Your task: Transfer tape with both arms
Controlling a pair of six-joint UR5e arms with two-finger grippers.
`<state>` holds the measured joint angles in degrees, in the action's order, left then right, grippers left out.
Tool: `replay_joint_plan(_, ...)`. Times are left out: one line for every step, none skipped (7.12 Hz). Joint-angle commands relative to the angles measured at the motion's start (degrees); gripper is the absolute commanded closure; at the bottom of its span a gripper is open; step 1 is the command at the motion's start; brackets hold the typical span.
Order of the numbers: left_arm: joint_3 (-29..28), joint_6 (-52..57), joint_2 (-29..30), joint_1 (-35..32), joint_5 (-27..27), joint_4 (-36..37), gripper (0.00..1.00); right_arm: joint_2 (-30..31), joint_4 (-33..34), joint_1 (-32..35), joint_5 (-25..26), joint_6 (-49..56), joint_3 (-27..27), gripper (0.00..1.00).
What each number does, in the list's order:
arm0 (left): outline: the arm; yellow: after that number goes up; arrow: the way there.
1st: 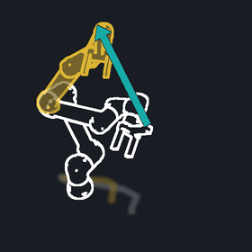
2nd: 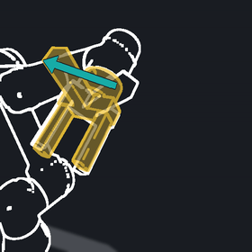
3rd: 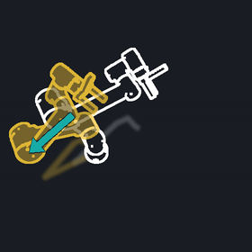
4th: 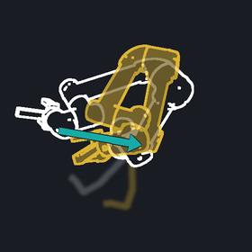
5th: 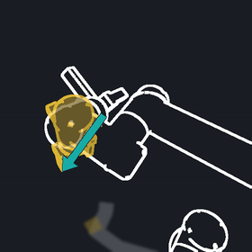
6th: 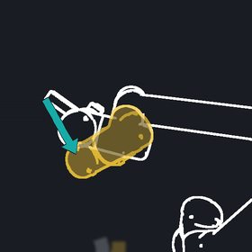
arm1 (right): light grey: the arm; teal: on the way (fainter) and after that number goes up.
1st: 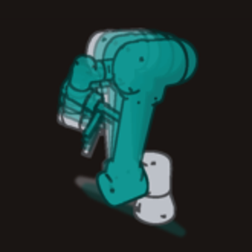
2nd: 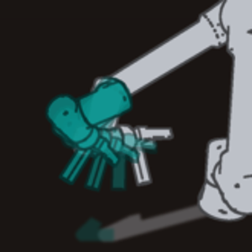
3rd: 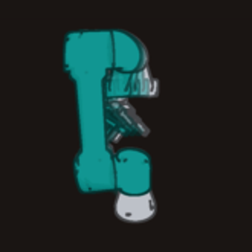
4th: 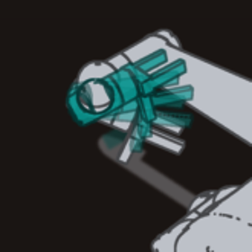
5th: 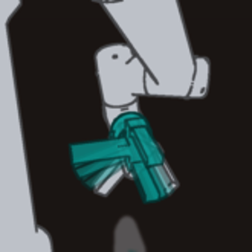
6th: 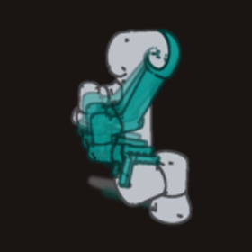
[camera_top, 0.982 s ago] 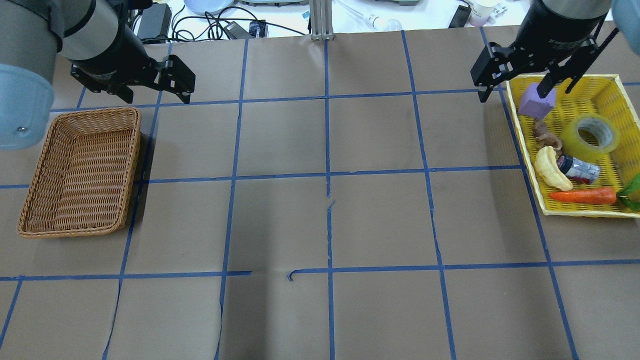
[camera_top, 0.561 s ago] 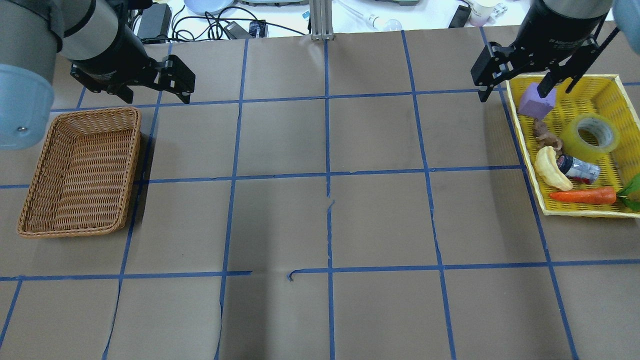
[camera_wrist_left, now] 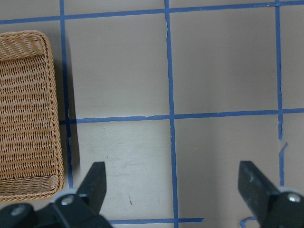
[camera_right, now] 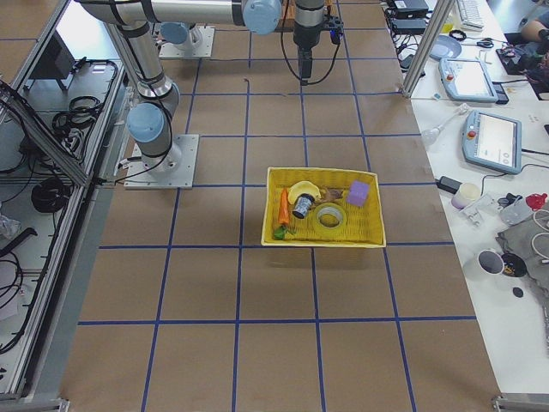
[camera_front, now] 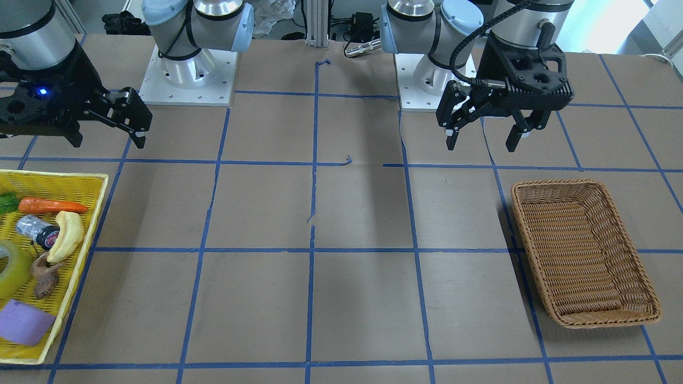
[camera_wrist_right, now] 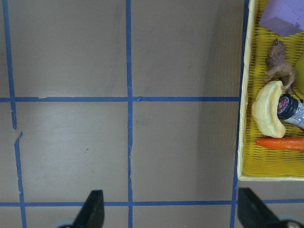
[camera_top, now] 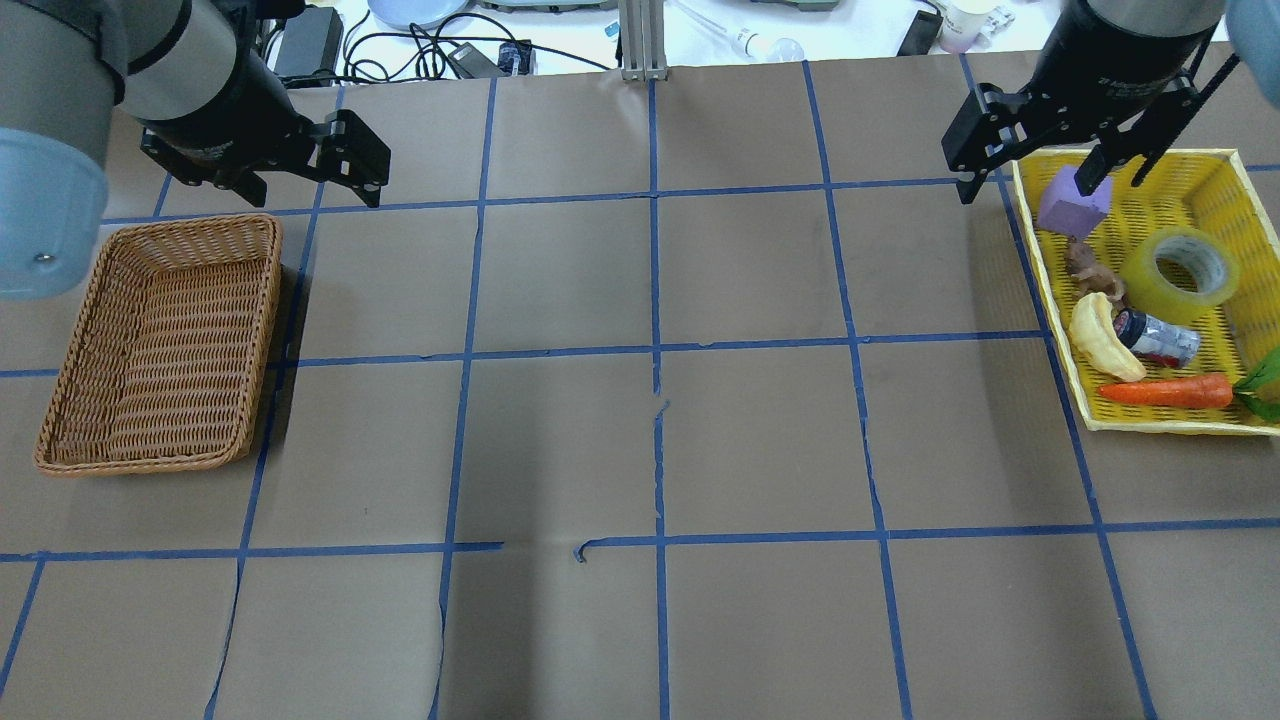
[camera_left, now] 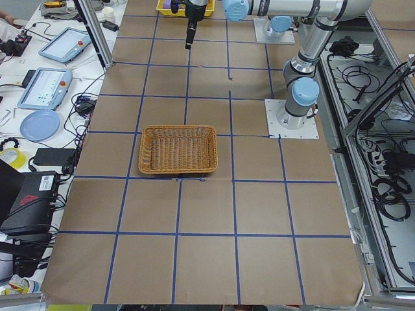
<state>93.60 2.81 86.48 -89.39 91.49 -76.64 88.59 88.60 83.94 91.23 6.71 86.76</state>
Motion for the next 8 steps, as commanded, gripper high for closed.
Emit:
replay_joint_plan(0.0,0.0,0.0,0.0,0.0,0.09,0.0,0.0,-0.01,0.0,-0.09,-0.12,0.07,0.0)
replay_joint_plan(0.0,0.0,0.0,0.0,0.0,0.17,0.0,0.0,-0.01,0.09,-0.09,-0.21,0.07,0.0)
replay_joint_plan(0.0,0.0,0.0,0.0,0.0,0.18,0.0,0.0,-0.01,0.09,-0.09,-0.21,0.07,0.0)
replay_joint_plan(0.0,0.0,0.09,0.0,0.0,0.18,0.0,0.0,-0.01,0.09,-0.09,-0.29,0.07,0.0)
replay_joint_plan(0.0,0.26,0.26,0.0,0.0,0.18,0.0,0.0,-0.01,0.09,-0.09,-0.3,0.07,0.0)
replay_joint_plan(-0.17,0.52,0.61,0.0,-0.09,0.26,0.0,0.0,-0.01,0.09,-0.09,-0.3,0.07,0.0)
replay_joint_plan(-0.09,0.7,0.62,0.0,-0.09,0.44,0.0,0.0,-0.01,0.09,-0.09,-0.3,0.07,0.0)
replay_joint_plan(-0.09,0.7,0.62,0.0,-0.09,0.44,0.0,0.0,0.08,0.09,-0.17,-0.3,0.07,0.0)
